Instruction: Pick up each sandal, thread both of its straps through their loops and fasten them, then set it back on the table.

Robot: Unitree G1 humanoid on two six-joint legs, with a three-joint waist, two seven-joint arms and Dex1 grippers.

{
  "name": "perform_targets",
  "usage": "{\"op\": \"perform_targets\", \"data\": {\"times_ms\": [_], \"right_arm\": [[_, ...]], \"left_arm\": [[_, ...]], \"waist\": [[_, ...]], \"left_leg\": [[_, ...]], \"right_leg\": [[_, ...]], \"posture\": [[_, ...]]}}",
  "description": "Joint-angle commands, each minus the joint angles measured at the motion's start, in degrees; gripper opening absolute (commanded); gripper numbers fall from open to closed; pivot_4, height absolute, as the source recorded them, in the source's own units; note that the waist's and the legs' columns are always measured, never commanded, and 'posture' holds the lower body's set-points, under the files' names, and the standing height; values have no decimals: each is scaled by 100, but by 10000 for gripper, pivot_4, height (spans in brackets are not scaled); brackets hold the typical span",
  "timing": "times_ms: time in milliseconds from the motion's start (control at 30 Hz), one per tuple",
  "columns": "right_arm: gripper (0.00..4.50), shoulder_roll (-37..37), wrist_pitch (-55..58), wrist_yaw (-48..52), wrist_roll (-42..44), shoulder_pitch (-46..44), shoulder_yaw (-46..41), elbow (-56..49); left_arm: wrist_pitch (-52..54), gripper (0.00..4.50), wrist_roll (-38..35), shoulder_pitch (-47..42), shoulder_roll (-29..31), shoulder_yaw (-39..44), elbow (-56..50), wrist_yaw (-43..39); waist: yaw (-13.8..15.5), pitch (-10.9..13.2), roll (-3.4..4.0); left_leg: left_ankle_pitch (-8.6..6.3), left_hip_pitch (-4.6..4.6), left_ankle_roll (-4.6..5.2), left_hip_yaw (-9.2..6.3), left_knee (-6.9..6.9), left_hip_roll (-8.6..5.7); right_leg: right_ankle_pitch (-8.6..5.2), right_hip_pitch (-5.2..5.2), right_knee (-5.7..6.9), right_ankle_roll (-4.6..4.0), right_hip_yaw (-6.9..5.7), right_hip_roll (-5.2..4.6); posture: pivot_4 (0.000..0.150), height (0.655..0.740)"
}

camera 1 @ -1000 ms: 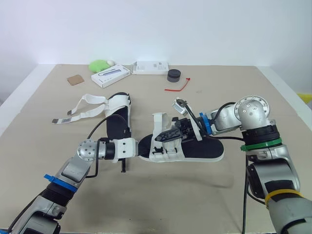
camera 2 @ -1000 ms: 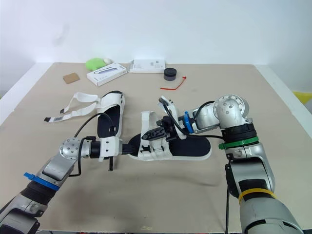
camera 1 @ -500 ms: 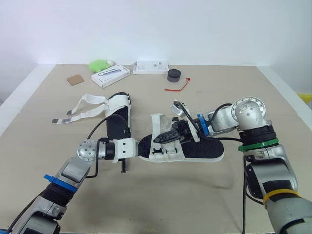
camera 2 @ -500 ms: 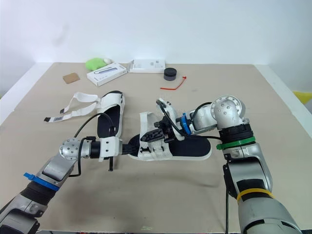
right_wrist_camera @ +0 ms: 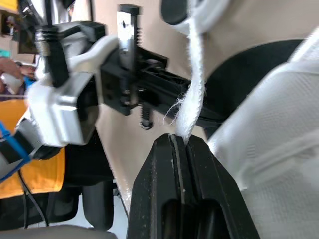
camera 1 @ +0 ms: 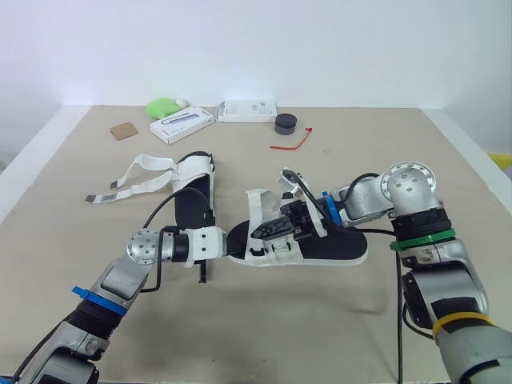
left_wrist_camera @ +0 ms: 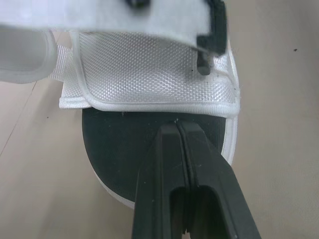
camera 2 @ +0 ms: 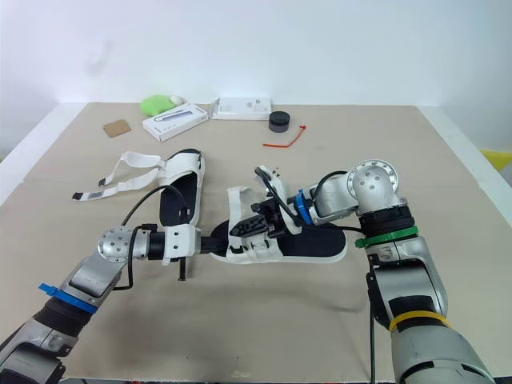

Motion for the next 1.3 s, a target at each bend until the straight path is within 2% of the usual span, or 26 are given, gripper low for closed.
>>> {"op": "perform_targets", "data": {"times_ms": [33,333,833,1300], "right_arm": [[669,19,-13,-10,-63,-138,-300,28],[669,123,-13,41,-25,-536,-494,213],[669,-35,-13,-41,120,-21,-245,-53],[669,-160,-13,-440,926,25,-153,-45]], "left_arm": [[210,0,393,184,103,-232,401,-18],[189,0,406,146,102,-226,450,-23],[182,0,411,157,95,-237,456,-7],[148,0,436,179,113,-252,438,-14]], "waist": [[0,0,0],[0,0,1],[1,0,1],[1,0,1]], "left_leg": [[0,0,0,0,0,0],[0,0,1,0,0,2],[1,-1,2,0,0,2],[1,-1,2,-1,0,3]], "right_leg": [[0,0,0,0,0,0],[-2,0,0,2,0,18],[-3,0,-1,5,0,9],[-4,0,-2,7,0,8]], "posture": [[1500,7400],[1500,7400],[1500,7400],[1500,7400]]}}
